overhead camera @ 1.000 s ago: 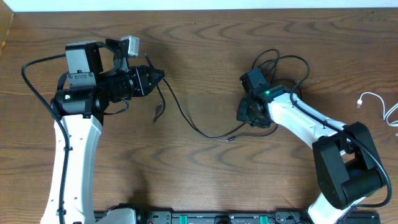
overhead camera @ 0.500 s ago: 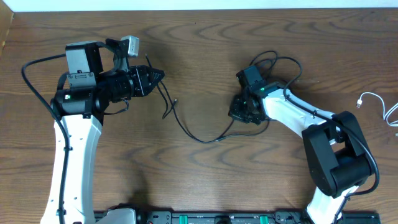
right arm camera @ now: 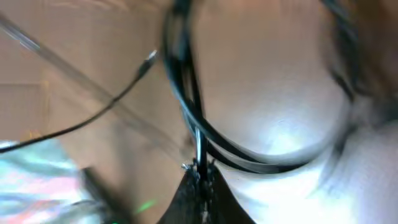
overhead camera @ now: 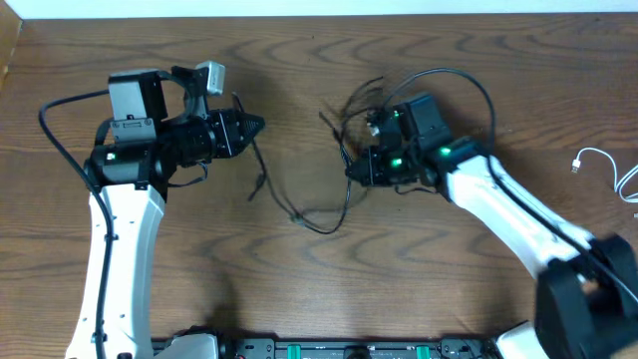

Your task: Untangle cables

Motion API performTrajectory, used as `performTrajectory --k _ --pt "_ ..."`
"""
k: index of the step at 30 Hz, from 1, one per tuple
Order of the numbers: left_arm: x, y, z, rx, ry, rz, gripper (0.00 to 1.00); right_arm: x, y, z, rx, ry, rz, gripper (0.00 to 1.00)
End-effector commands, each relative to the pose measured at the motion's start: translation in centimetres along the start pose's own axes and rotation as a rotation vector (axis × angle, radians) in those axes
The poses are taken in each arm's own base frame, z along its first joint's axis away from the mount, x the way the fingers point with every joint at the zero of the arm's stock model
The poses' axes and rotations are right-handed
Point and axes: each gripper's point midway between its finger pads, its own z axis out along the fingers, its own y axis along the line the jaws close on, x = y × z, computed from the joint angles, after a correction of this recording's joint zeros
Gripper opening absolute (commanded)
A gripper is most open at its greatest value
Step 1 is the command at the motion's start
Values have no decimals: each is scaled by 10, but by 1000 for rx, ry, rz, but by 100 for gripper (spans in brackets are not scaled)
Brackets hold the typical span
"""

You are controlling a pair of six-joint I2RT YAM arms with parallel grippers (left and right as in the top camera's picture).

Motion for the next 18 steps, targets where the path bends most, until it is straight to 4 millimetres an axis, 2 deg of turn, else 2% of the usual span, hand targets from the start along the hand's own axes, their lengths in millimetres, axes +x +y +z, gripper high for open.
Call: performTrajectory --k 1,5,8,10,12,16,18 --pt "6 -1 2 16 15 3 8 31 -4 -5 24 119 376 1" --pt "6 0 2 16 16 1 8 61 -13 -8 99 217 469 1" --pt "6 0 2 16 16 1 8 69 -3 -10 52 273 493 1" --pt "6 0 2 16 16 1 8 63 4 -11 -7 270 485 1" --pt "7 0 2 15 16 1 8 48 12 -13 -81 239 457 1" --pt "7 0 2 15 17 -15 8 23 50 -30 -347 235 345 1" --pt "7 0 2 15 17 -15 8 20 65 -36 -438 241 249 1"
